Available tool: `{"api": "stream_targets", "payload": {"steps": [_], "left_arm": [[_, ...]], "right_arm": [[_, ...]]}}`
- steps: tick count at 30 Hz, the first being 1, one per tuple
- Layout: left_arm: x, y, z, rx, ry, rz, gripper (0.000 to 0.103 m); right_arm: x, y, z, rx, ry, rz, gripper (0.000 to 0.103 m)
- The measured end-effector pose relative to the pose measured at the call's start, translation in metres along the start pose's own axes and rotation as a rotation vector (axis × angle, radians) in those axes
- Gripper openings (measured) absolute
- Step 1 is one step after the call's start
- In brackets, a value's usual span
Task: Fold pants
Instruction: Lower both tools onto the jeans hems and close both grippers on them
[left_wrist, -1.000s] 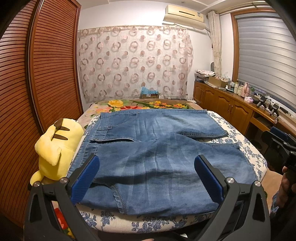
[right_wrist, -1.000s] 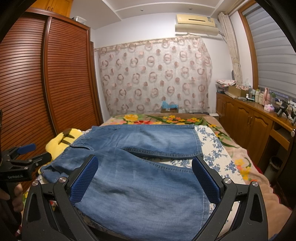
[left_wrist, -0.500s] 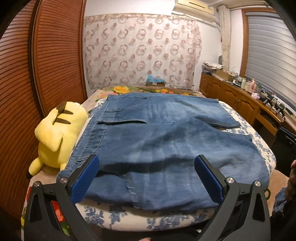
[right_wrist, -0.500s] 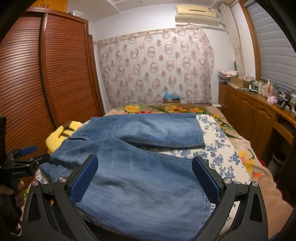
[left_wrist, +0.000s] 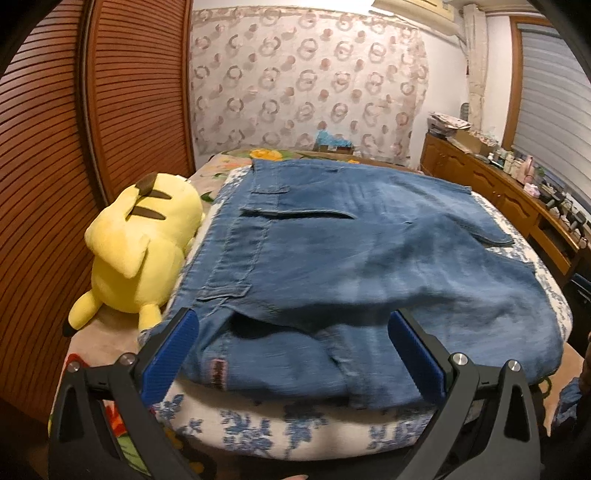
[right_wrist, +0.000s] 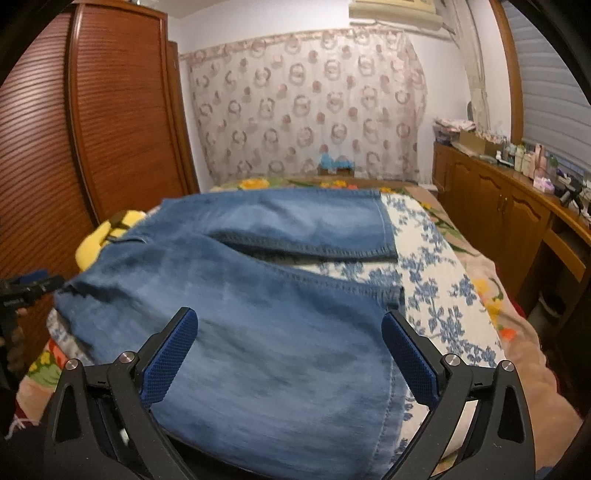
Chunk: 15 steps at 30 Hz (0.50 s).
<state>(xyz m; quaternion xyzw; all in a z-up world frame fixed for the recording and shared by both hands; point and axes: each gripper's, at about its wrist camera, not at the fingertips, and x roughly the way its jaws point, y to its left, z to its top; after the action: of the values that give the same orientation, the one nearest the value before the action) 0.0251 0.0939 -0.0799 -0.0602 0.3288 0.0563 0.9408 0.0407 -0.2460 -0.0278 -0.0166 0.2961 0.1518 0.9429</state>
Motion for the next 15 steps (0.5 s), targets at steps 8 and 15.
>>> {"api": "stream_targets", "payload": {"steps": [8,15], "left_arm": [[0.007,0.042,-0.011,-0.056,0.025,0.050,0.103],[0.001,0.076,-0.030,-0.147,0.010,0.036,0.102]], "right_arm": [[0.020,-0.017,-0.016,0.005,0.067,-0.044,0.101],[0.029,-0.029,-0.031,0.005,0.127,-0.084,0.101]]}}
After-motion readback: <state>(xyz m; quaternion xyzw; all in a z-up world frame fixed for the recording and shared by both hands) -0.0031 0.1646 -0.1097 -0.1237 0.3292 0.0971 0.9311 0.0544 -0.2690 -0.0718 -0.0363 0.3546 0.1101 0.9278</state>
